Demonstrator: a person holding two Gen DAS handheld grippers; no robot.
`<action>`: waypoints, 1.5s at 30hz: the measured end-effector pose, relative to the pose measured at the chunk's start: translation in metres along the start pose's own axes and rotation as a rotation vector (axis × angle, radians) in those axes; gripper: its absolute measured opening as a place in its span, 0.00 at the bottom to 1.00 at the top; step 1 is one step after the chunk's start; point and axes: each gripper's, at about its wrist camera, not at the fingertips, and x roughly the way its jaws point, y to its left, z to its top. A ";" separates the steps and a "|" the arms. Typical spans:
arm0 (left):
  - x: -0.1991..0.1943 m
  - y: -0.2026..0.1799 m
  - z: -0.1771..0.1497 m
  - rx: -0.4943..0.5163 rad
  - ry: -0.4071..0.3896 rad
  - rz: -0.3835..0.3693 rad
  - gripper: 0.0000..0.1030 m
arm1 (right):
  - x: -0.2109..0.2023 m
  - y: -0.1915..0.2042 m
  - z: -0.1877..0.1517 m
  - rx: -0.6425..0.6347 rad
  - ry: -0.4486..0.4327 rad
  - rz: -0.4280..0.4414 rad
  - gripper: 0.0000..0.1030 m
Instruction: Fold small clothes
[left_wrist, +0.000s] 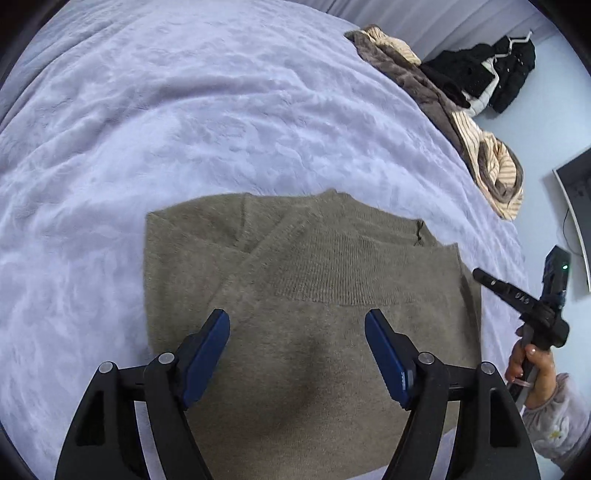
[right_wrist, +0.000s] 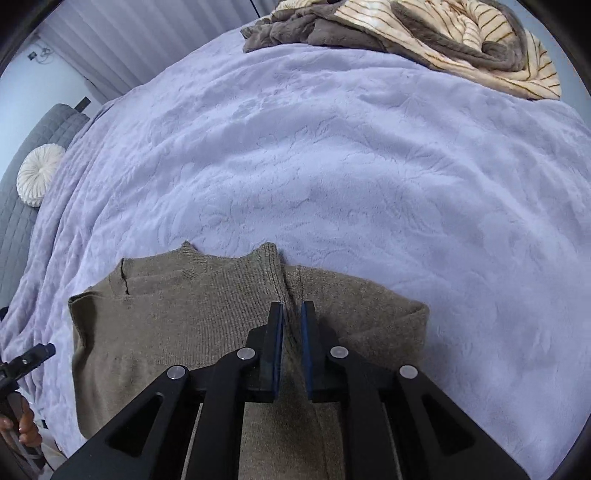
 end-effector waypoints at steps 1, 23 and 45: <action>0.009 -0.006 0.001 0.009 0.009 -0.006 0.73 | -0.004 0.006 -0.001 -0.030 -0.010 0.023 0.10; 0.010 0.081 -0.015 -0.158 0.035 0.281 0.73 | 0.041 -0.016 -0.020 0.060 0.120 0.085 0.05; 0.001 0.083 -0.142 -0.504 0.136 0.024 0.55 | -0.052 -0.067 -0.221 0.635 0.264 0.408 0.63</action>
